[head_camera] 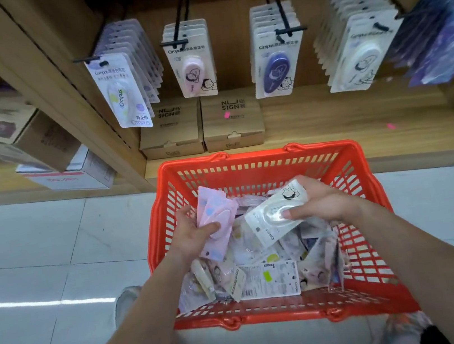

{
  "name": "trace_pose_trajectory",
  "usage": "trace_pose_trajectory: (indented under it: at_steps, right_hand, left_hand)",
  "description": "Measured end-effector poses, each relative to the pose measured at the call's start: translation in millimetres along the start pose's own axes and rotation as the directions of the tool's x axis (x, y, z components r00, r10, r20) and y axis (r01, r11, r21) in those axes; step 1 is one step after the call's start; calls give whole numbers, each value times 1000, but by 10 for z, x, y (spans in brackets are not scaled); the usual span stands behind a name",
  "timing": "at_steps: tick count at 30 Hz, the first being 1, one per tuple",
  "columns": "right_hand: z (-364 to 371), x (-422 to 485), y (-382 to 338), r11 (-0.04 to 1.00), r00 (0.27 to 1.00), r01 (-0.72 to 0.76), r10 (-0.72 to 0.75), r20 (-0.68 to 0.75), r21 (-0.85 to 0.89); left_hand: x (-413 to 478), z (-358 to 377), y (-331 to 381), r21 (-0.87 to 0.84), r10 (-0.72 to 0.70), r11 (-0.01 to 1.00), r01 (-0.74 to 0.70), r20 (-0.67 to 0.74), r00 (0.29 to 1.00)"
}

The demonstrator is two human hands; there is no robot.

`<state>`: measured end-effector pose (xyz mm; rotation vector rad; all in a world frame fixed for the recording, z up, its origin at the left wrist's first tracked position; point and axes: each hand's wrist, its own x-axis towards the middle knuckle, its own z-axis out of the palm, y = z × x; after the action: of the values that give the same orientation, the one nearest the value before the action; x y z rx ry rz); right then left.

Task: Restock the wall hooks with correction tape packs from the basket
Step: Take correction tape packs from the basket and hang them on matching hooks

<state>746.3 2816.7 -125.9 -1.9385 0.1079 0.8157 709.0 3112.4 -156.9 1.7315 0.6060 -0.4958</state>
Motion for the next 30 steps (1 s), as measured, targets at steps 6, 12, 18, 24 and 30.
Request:
trace_pose_trajectory:
  at_steps: [6, 12, 18, 24, 30]
  right_hand:
    - [-241, -472, -399, 964, 996, 91, -82, -46, 250]
    - [-441, -1214, -1021, 885, 972, 237, -213, -104, 401]
    - [-363, -1790, -1291, 772, 925, 379, -305, -224, 511]
    - [-13, -1929, -1350, 781, 929, 366, -269, -255, 506]
    - [-47, -1794, -1371, 945, 968, 225, -190, -163, 236]
  left_hand:
    - [-572, -98, 404, 93, 55, 993, -67, 131, 990]
    - [-1306, -222, 997, 69, 204, 973, -219, 178, 963]
    - [-2020, -324, 1413, 19, 309, 943, -331, 316, 897]
    - [-2310, -326, 1430, -6, 345, 936, -351, 193, 918]
    - [-2220, -366, 1429, 17, 316, 947, -322, 156, 936]
